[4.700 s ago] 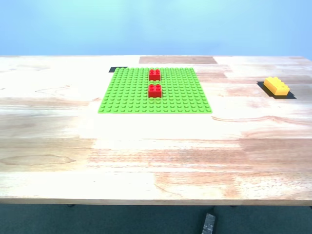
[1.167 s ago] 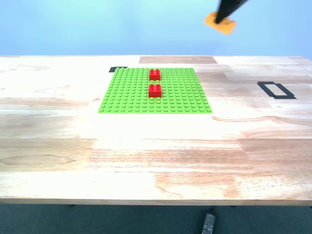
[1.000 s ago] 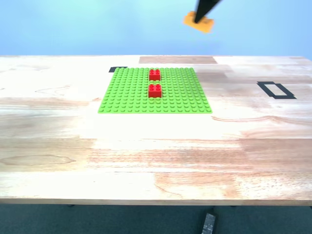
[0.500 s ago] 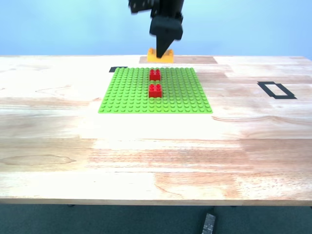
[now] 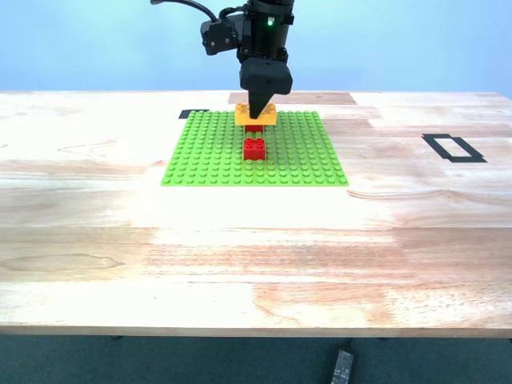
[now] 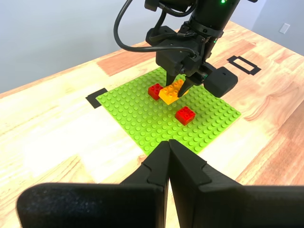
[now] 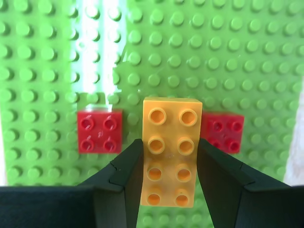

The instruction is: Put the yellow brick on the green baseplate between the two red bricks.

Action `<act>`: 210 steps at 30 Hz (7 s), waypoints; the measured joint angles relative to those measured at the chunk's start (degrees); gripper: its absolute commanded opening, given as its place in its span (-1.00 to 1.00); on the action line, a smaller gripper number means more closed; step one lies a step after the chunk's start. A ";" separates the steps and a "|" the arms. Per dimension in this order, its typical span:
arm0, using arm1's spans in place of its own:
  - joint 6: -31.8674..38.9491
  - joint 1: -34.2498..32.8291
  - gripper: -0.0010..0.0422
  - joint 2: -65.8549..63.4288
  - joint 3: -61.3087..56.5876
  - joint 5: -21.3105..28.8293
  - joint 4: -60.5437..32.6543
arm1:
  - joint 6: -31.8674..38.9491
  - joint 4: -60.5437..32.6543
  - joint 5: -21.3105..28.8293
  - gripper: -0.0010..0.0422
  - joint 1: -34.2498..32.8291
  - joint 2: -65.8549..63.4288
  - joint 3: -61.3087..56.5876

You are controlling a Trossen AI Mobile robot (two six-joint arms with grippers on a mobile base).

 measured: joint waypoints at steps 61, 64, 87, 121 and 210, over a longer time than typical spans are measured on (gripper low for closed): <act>1.55 -0.02 -0.96 -0.02 0.00 -0.02 0.07 | 4.68 5.31 0.00 -0.10 -1.22 -2.36 -4.20; 1.55 -0.02 -0.96 -0.02 0.00 -0.02 0.07 | 5.05 5.03 -0.02 -0.35 -1.16 -2.19 -4.20; 1.66 -0.02 -0.96 -0.02 0.00 -0.04 0.31 | 6.78 5.64 -3.37 -0.90 -0.74 -1.11 -6.58; 1.64 -0.02 -0.96 0.00 0.00 -0.02 0.52 | 3.93 13.66 -3.85 -0.90 -1.29 -0.59 -12.48; -20.11 0.00 -0.96 -33.90 -29.31 -16.57 31.17 | 49.53 50.10 15.10 -0.96 -19.61 -127.34 -103.19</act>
